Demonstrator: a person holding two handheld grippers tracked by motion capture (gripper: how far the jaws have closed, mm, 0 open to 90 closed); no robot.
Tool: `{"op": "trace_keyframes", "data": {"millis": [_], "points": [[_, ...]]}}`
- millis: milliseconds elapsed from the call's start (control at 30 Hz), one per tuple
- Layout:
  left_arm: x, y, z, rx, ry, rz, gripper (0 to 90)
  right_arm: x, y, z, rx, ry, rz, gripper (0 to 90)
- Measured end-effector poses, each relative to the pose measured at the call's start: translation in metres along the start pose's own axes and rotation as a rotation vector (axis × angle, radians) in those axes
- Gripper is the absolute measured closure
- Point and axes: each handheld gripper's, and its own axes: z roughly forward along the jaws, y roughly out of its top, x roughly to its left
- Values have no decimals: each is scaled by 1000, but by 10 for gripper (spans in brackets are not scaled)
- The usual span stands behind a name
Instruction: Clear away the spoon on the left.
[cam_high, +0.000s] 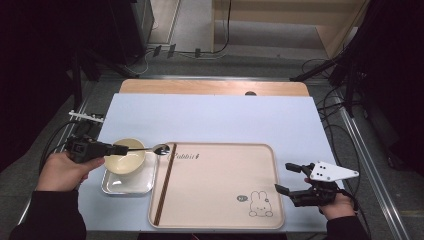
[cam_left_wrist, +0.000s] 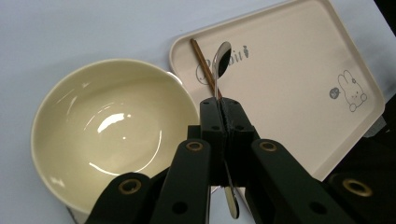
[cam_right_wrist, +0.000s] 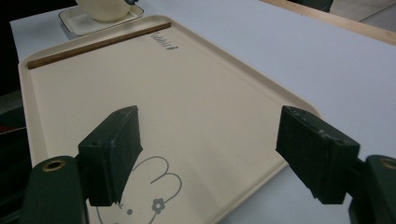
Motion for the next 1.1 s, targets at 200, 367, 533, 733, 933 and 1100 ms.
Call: {"op": "trace_keyframes", "data": {"millis": [200, 367, 533, 733, 933, 1100], "points": [[-4, 5, 11, 6, -13, -10, 898, 0, -1, -2, -5, -6, 6, 224], [-7, 10, 22, 6, -12, -5, 898, 1, -2, -3, -1, -9, 6, 224], [-10, 13, 33, 19, -12, -9, 898, 0, -3, -4, -3, -13, 7, 224], [-14, 17, 51, 28, -1, -6, 898, 1, -3, -5, -4, -12, 8, 224], [-12, 17, 64, 44, 12, -8, 898, 1, -3, -5, 1, -11, 11, 224], [-10, 16, 70, 54, 11, -8, 897, 1, -3, -5, 2, -10, 10, 224]]}}
